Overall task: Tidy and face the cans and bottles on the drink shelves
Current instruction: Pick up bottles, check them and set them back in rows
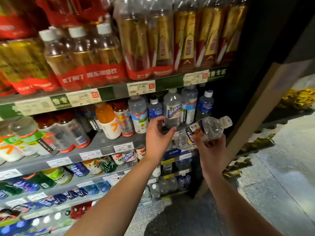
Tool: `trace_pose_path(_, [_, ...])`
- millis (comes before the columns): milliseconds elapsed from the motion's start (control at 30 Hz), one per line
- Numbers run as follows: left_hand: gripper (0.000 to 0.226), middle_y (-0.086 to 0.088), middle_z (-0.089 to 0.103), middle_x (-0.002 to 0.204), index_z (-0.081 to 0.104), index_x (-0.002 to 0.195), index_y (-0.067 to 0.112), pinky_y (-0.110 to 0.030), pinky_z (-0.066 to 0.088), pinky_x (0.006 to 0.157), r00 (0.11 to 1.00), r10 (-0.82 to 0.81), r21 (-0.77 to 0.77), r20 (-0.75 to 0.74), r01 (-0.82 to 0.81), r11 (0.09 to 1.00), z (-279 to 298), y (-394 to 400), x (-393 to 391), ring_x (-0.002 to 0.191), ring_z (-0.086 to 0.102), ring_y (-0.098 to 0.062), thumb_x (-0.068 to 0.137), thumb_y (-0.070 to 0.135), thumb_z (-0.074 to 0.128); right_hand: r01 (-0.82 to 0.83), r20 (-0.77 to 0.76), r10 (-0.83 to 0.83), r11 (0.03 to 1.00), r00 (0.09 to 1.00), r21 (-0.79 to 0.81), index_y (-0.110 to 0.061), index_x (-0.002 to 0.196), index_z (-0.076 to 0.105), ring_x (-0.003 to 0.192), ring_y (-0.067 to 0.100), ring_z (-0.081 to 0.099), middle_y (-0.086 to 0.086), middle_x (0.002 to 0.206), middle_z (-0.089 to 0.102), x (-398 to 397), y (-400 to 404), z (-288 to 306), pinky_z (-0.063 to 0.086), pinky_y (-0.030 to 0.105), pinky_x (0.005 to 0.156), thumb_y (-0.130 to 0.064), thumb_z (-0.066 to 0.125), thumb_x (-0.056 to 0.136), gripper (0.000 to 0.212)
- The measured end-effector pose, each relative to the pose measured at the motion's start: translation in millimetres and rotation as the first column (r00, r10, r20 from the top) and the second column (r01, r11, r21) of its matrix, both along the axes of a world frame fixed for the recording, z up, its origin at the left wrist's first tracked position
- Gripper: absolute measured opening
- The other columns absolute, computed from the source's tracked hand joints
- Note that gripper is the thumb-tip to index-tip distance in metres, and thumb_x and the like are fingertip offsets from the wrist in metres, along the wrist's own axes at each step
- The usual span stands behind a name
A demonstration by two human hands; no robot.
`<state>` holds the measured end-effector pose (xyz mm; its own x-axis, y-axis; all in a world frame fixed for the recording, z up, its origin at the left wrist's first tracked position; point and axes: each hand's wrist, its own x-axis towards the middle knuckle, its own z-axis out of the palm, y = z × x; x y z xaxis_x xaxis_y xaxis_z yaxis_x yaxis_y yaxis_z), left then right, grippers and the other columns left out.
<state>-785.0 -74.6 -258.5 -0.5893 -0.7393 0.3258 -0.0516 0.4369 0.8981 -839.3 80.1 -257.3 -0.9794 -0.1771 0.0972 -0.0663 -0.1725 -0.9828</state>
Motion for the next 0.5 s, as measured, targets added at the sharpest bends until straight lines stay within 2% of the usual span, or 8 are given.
trace_pose_path(133, [0.053, 0.007, 0.054, 0.127, 0.053, 0.129, 0.025, -0.033, 0.056, 0.090, 0.990, -0.130, -0.017, 0.048, 0.131, 0.991, 11.4, 12.7, -50.6, 0.099, 0.063, 0.000, 0.084, 0.021, 0.079, 0.010, 0.076, -0.003, 0.996, 0.997, -0.091, -0.024, 0.127, 0.052, 0.109, 0.008, 0.067, -0.004, 0.117, 0.068, -22.8, 23.6, -6.3, 0.051, 0.017, 0.087, 0.003, 0.078, 0.078, 0.062])
trace_pose_path(200, [0.060, 0.006, 0.051, 0.133, 0.049, 0.137, 0.020, -0.017, 0.052, 0.090, 0.986, -0.137, -0.030, 0.095, 0.141, 0.990, 11.7, 17.5, -70.0, 0.096, 0.061, 0.002, 0.085, 0.019, 0.078, 0.037, 0.111, -0.023, 0.992, 0.994, -0.119, -0.020, 0.134, 0.051, 0.116, 0.011, 0.065, -0.001, 0.124, 0.068, -30.1, 30.7, -9.2, 0.050, 0.023, 0.095, 0.000, 0.081, 0.075, 0.070])
trace_pose_path(233, [0.062, 0.005, 0.050, 0.136, 0.047, 0.140, 0.020, -0.007, 0.047, 0.084, 0.985, -0.129, -0.033, 0.117, 0.134, 0.990, 12.6, 21.4, -77.7, 0.094, 0.060, 0.006, 0.086, 0.019, 0.077, 0.050, 0.110, -0.037, 0.992, 0.993, -0.114, -0.019, 0.137, 0.051, 0.117, 0.012, 0.065, -0.001, 0.126, 0.068, -32.9, 33.4, -10.3, 0.050, 0.027, 0.098, -0.002, 0.082, 0.074, 0.072])
trace_pose_path(267, [0.065, 0.006, 0.049, 0.136, 0.045, 0.142, 0.020, -0.003, 0.044, 0.081, 0.984, -0.120, -0.030, 0.128, 0.125, 0.992, 13.0, 25.1, -84.2, 0.092, 0.059, 0.006, 0.086, 0.018, 0.077, 0.061, 0.104, -0.050, 0.993, 0.993, -0.101, -0.018, 0.137, 0.052, 0.117, 0.011, 0.065, -0.002, 0.125, 0.068, -35.9, 35.3, -11.5, 0.050, 0.028, 0.100, -0.003, 0.084, 0.073, 0.073])
trace_pose_path(333, [0.072, 0.015, 0.050, 0.126, 0.038, 0.148, 0.020, -0.018, 0.052, 0.084, 0.987, -0.096, -0.015, 0.128, 0.099, 0.995, 10.3, 30.1, -94.6, 0.094, 0.063, -0.005, 0.087, 0.019, 0.076, 0.073, 0.107, -0.064, 0.994, 0.992, -0.081, -0.018, 0.136, 0.053, 0.115, 0.009, 0.065, -0.004, 0.123, 0.069, -41.7, 38.7, -13.9, 0.051, 0.023, 0.099, -0.004, 0.084, 0.073, 0.072])
trace_pose_path(400, [0.083, 0.015, 0.055, 0.121, 0.028, 0.155, 0.019, -0.033, 0.056, 0.086, 0.990, -0.060, -0.003, 0.124, 0.061, 0.998, 8.6, 30.1, -102.7, 0.094, 0.066, -0.012, 0.087, 0.021, 0.075, 0.092, 0.108, -0.085, 0.994, 0.991, -0.062, -0.019, 0.136, 0.054, 0.114, 0.009, 0.066, -0.005, 0.123, 0.069, -46.5, 42.0, -15.7, 0.051, 0.022, 0.099, -0.006, 0.085, 0.073, 0.071])
trace_pose_path(467, [0.089, 0.004, 0.064, 0.117, 0.022, 0.157, 0.017, -0.032, 0.055, 0.084, 0.988, -0.026, -0.016, 0.155, 0.029, 0.999, 10.2, 25.0, -110.8, 0.092, 0.065, -0.011, 0.087, 0.021, 0.075, 0.100, 0.088, -0.097, 0.995, 0.991, -0.027, -0.021, 0.134, 0.054, 0.112, 0.009, 0.066, -0.004, 0.122, 0.069, -49.2, 44.9, -17.6, 0.049, 0.019, 0.096, -0.011, 0.086, 0.073, 0.070])
trace_pose_path(500, [0.089, 0.001, 0.067, 0.106, 0.021, 0.157, 0.015, -0.032, 0.054, 0.082, 0.984, -0.008, -0.032, 0.178, 0.014, 0.999, 12.5, 22.0, -114.6, 0.090, 0.064, -0.012, 0.087, 0.022, 0.075, 0.102, 0.076, -0.102, 0.995, 0.992, -0.007, -0.020, 0.134, 0.054, 0.110, 0.008, 0.066, -0.003, 0.120, 0.070, -50.1, 45.7, -18.9, 0.047, 0.013, 0.093, -0.013, 0.086, 0.074, 0.069])
